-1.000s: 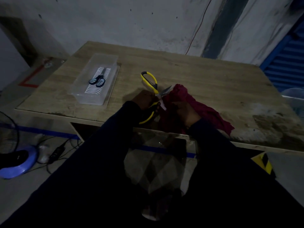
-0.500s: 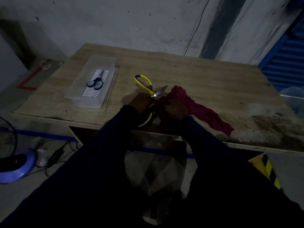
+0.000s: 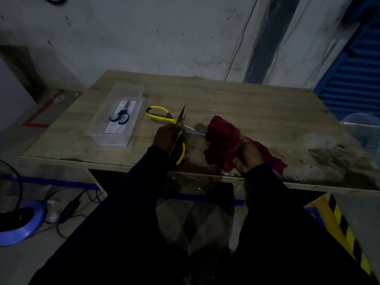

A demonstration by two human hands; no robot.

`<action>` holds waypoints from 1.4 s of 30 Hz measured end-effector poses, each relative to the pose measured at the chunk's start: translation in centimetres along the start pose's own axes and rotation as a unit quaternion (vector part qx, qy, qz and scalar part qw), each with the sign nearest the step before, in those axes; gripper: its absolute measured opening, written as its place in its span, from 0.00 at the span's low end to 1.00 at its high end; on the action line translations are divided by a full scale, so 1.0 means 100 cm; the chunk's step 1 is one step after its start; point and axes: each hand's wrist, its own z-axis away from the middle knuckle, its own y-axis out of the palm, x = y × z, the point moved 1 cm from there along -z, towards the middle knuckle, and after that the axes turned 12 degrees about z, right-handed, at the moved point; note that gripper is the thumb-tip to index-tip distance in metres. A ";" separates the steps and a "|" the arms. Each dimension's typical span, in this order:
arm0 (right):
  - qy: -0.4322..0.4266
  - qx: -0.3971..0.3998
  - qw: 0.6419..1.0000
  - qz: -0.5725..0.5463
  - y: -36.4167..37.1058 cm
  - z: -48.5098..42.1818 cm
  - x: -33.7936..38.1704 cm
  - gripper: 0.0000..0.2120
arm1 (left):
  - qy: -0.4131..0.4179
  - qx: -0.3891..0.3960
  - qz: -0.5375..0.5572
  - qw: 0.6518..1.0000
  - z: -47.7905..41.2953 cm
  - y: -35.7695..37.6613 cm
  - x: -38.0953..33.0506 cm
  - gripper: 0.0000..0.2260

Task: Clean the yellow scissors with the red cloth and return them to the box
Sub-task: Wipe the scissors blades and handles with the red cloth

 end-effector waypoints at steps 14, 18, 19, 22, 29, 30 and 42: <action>-0.065 -0.035 0.995 0.068 0.027 0.017 0.004 0.14 | 0.029 0.043 0.042 0.998 0.021 0.016 0.004 0.09; -0.060 0.004 0.998 0.028 0.037 0.023 0.006 0.13 | 0.086 0.053 -0.078 0.992 0.017 0.022 -0.002 0.11; -0.052 0.008 0.998 0.020 0.039 0.022 0.003 0.12 | 0.113 0.068 -0.117 0.984 0.017 0.024 -0.005 0.10; -0.051 0.010 0.999 -0.017 0.036 0.017 0.003 0.14 | 0.147 0.132 -0.186 0.963 0.019 0.031 -0.017 0.09; 0.010 0.082 0.995 -0.049 0.033 0.019 0.008 0.14 | 0.364 0.151 -0.372 0.840 0.010 0.026 -0.032 0.18; 0.018 0.098 0.994 -0.049 0.034 0.023 0.005 0.14 | 0.384 0.145 -0.389 0.825 0.011 0.027 -0.032 0.17; -0.084 0.011 0.992 0.097 0.023 0.023 -0.006 0.11 | 0.164 0.087 -0.137 0.973 0.011 0.029 -0.030 0.21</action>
